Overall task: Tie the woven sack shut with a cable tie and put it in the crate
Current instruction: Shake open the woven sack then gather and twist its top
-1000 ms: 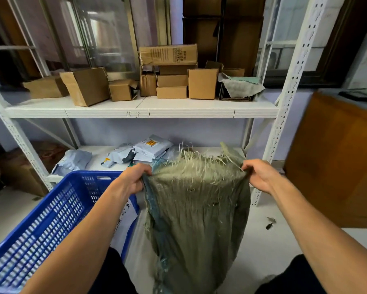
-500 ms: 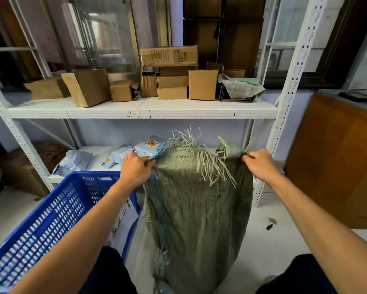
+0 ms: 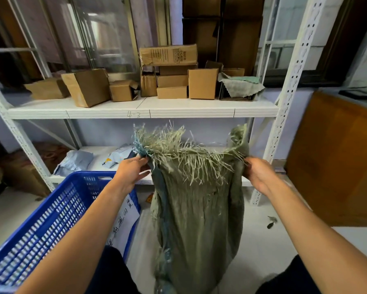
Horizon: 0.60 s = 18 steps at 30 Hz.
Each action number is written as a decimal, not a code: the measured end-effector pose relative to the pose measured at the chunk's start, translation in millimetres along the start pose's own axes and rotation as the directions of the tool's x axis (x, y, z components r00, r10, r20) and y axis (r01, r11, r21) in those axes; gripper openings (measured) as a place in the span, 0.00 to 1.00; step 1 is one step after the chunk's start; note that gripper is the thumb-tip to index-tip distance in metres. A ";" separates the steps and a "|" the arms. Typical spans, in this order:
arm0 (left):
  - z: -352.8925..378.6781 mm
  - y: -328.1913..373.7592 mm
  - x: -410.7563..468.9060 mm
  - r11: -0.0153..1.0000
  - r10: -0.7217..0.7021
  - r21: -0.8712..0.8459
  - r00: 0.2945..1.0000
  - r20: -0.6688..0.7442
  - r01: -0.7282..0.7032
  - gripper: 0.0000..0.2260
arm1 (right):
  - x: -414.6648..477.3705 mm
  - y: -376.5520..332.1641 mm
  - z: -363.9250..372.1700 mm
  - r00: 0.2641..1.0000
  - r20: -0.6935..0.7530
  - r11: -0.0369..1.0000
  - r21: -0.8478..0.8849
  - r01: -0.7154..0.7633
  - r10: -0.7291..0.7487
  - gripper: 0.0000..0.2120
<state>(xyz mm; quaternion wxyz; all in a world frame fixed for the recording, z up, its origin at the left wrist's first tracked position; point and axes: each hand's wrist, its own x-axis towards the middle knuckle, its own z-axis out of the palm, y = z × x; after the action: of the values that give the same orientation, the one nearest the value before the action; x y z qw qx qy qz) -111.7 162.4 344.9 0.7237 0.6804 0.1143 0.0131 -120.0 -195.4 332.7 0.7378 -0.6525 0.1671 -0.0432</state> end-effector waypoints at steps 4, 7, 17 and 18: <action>-11.2 3.9 -12.4 0.970 -0.197 -0.089 0.944 0.263 0.227 0.13 | -0.3 1.5 -5.6 0.995 0.077 0.997 0.016 -0.072 0.070 0.09; -12.6 3.6 -12.2 0.945 -0.249 -0.150 0.936 0.248 0.291 0.09 | -0.1 0.4 -5.4 0.977 0.143 0.986 0.028 -0.164 0.158 0.10; 17.0 -3.3 -17.2 0.945 -0.300 -0.076 0.936 0.184 0.318 0.07 | -10.5 16.8 17.0 0.980 0.057 0.970 0.145 -0.195 0.188 0.11; 16.3 -2.9 -17.5 0.945 -0.297 -0.084 0.936 0.191 0.317 0.07 | -9.6 19.6 16.6 0.981 0.038 0.971 0.140 -0.195 0.192 0.11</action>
<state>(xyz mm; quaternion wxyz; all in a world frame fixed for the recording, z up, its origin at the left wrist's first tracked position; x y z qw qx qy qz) -126.1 143.1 345.4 0.7616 0.6105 0.1540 -0.1538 -127.0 -174.1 316.9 0.7855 -0.5789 0.2173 0.0251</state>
